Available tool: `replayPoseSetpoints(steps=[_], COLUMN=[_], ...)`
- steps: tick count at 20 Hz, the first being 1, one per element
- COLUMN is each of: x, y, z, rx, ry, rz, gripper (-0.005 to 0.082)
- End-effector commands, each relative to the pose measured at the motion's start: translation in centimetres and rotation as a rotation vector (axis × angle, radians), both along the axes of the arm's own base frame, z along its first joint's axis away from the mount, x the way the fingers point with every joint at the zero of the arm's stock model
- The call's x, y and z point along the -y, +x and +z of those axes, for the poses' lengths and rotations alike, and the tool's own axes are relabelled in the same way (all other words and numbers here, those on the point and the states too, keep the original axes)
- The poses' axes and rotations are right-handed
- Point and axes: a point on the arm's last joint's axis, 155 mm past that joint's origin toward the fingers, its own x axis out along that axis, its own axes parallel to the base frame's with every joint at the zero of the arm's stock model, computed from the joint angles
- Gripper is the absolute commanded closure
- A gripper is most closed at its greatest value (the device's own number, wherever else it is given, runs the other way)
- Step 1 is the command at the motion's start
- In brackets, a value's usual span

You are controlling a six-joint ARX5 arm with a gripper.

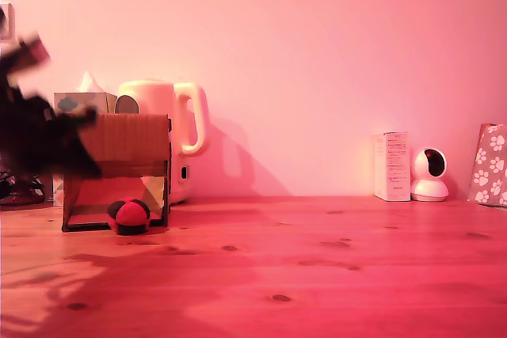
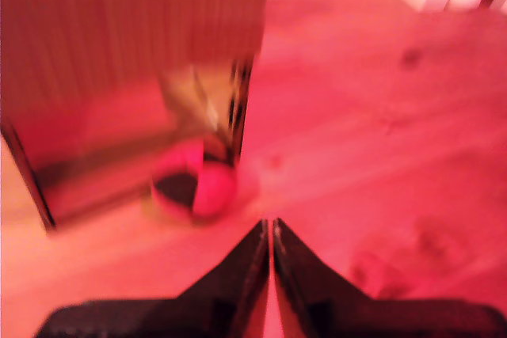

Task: Drop the footbag into the cardboard dice tower

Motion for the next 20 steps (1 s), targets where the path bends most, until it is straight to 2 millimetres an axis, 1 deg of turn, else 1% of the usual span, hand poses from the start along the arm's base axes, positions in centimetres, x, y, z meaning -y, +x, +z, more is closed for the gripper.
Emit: replayPoseSetpoints(steps=[1, 5, 6, 7, 8, 9, 10, 11, 16, 18, 20], x=[0.2, 0.4, 0.4, 0.4, 0.5, 0.4, 0.3, 0.2, -0.4, -0.3, -0.2], y=[0.1, 0.9, 1.1, 1.2, 1.4, 1.6, 1.9, 2.3, 4.1, 4.9, 5.6], z=[-0.9, -2.6, -2.8, -2.9, -2.8, -2.4, -2.1, -1.7, -0.2, -0.1, -0.6], rx=[0.002, 0.005, 0.007, 0.011, 0.022, 0.039, 0.053, 0.070, 0.123, 0.133, 0.125], ry=[-0.003, -0.004, -0.004, -0.006, -0.009, -0.010, -0.005, -0.003, 0.015, 0.024, 0.026], rz=[-0.002, -0.002, -0.002, -0.002, -0.001, 0.001, 0.010, 0.019, 0.064, 0.064, 0.063], gripper=[0.0793, 0.0790, 0.0730, 0.0578, 0.0343, 0.0087, -0.0034, 0.0015, 0.0014, 0.0014, 0.0014])
